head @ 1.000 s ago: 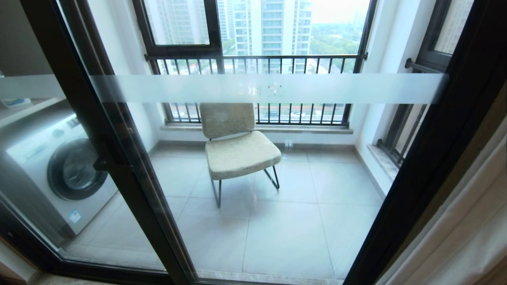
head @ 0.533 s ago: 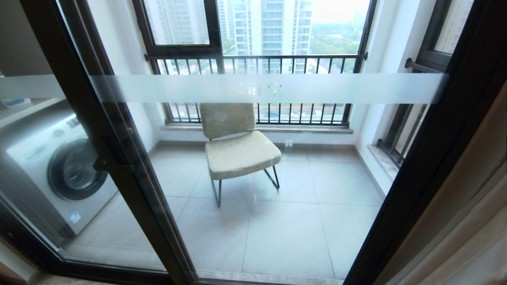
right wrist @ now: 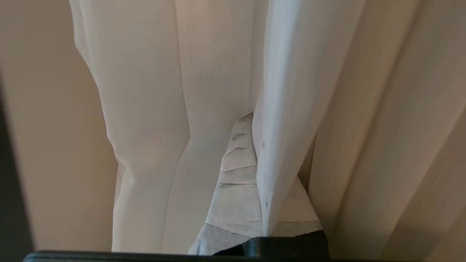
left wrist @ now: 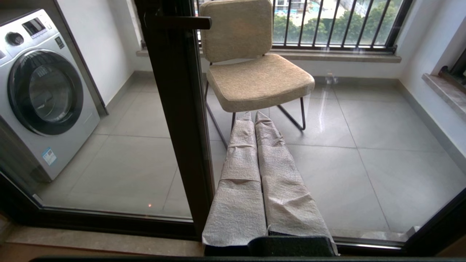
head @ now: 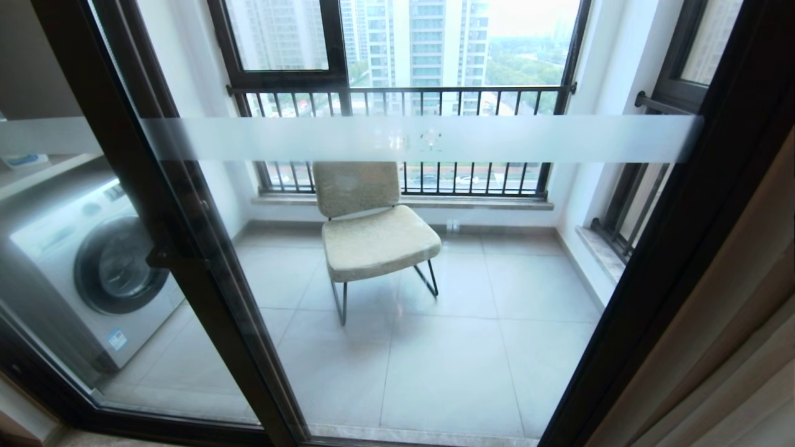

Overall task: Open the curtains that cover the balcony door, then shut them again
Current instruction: Pull the inner curtains open on both sides

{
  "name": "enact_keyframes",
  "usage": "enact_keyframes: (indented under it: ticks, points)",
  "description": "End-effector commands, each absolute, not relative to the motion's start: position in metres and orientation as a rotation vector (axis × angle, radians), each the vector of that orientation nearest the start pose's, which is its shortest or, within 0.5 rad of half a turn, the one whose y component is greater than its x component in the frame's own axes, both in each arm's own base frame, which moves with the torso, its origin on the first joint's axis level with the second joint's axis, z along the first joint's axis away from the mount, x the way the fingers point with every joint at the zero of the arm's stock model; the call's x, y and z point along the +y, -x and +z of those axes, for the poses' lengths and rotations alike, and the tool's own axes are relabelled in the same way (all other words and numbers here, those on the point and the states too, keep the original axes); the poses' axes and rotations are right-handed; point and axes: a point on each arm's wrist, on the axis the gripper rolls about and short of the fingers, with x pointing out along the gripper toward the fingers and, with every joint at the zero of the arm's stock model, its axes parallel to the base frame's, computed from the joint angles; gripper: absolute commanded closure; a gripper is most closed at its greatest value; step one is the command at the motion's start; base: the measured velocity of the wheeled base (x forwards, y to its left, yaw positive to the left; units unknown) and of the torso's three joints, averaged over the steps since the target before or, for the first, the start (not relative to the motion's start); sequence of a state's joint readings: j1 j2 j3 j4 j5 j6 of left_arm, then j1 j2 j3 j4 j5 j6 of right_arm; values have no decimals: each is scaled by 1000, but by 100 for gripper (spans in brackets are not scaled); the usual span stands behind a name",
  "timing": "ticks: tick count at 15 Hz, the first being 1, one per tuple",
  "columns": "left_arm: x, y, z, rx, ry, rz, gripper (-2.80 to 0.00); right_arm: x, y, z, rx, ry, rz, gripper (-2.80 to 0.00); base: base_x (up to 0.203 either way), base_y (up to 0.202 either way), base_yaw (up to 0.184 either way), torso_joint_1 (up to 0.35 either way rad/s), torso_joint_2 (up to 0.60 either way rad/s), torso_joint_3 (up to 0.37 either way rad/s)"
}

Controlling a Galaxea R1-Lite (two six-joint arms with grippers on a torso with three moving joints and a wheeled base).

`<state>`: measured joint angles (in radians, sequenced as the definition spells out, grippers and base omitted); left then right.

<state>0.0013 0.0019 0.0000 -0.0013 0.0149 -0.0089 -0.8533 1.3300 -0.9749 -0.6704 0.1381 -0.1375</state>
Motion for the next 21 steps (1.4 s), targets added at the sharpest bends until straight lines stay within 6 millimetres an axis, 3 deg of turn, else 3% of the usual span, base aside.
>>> enact_keyframes:
  ticks: [1,7,12,15,21]
  points:
    - [0,23,76,0,9,17,0,-186,-156,329,-209,262,-760,0,0,0,0,0,0,0]
    - [0,23,76,0,9,17,0,-262,-171,321,-201,215,-868,0,0,0,0,0,0,0]
    - [0,23,76,0,9,17,0,-316,-163,305,-187,189,-967,0,0,0,0,0,0,0]
    - [0,23,76,0,9,17,0,-324,-159,301,-192,196,-979,0,0,0,0,0,0,0]
    - [0,23,76,0,9,17,0,-306,-154,320,-236,234,-932,0,0,0,0,0,0,0]
